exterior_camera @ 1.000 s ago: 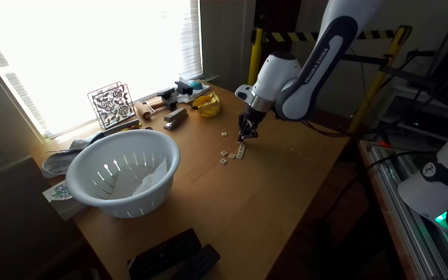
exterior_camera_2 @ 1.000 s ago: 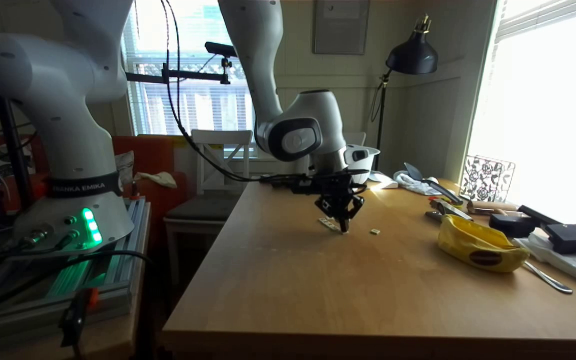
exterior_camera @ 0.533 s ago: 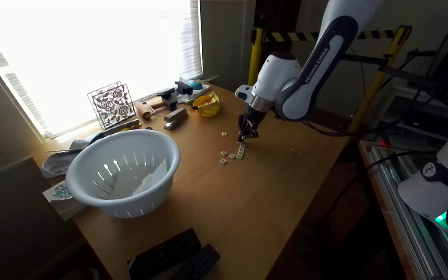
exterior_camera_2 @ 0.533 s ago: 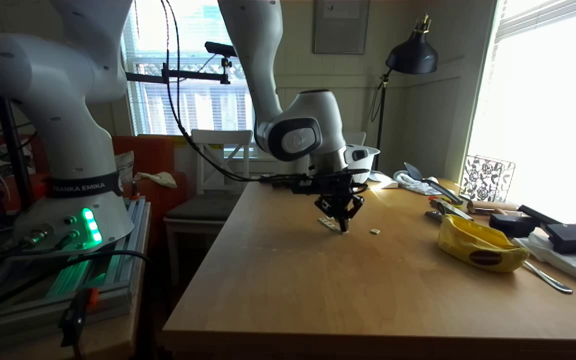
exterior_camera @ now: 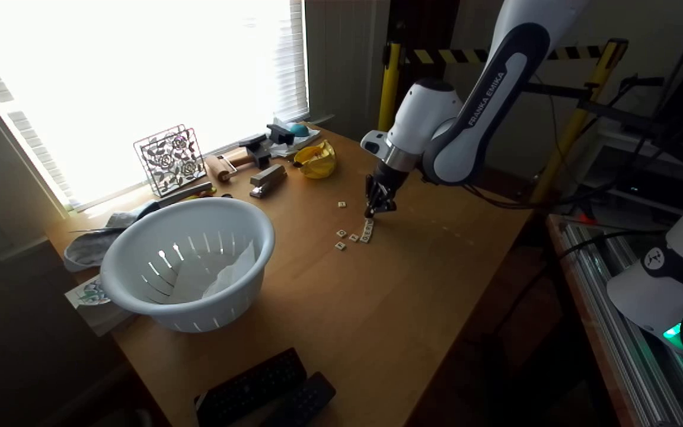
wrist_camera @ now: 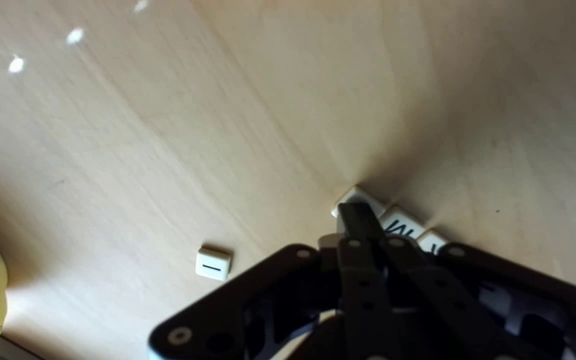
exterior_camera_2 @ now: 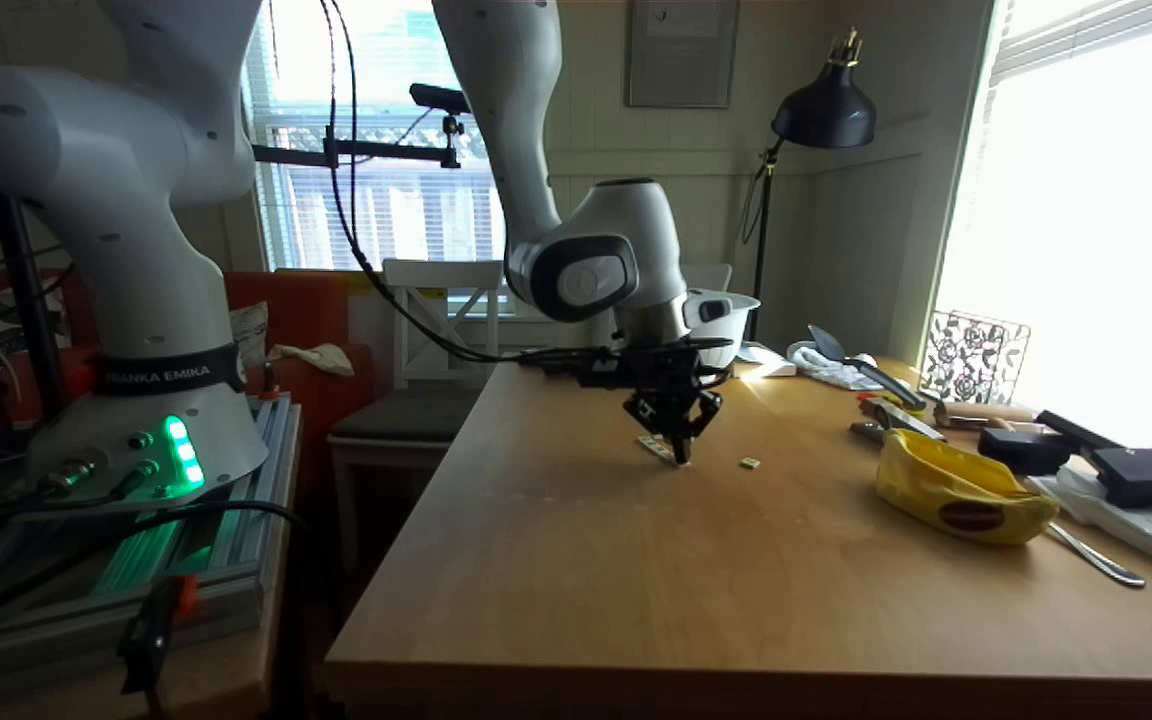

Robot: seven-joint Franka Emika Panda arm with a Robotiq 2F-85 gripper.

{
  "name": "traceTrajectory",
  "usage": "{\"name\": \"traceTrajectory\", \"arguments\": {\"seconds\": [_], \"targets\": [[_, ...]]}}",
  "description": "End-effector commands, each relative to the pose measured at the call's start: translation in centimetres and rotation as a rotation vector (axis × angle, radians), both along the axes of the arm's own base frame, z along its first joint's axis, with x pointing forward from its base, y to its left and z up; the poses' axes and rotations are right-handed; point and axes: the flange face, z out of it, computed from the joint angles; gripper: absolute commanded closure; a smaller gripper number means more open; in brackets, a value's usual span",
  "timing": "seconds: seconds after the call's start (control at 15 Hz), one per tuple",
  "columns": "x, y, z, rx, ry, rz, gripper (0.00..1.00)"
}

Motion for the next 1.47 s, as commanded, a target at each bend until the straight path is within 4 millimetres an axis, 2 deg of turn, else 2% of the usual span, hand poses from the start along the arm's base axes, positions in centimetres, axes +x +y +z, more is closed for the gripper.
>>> {"name": "traceTrajectory", "arguments": {"seconds": [0.0, 1.4], "targets": [[-1.60, 0.58, -0.80, 0.009, 0.027, 0.020, 1.00], [-1.12, 0.66, -0.79, 0.009, 0.019, 0.009, 1.00]]}}
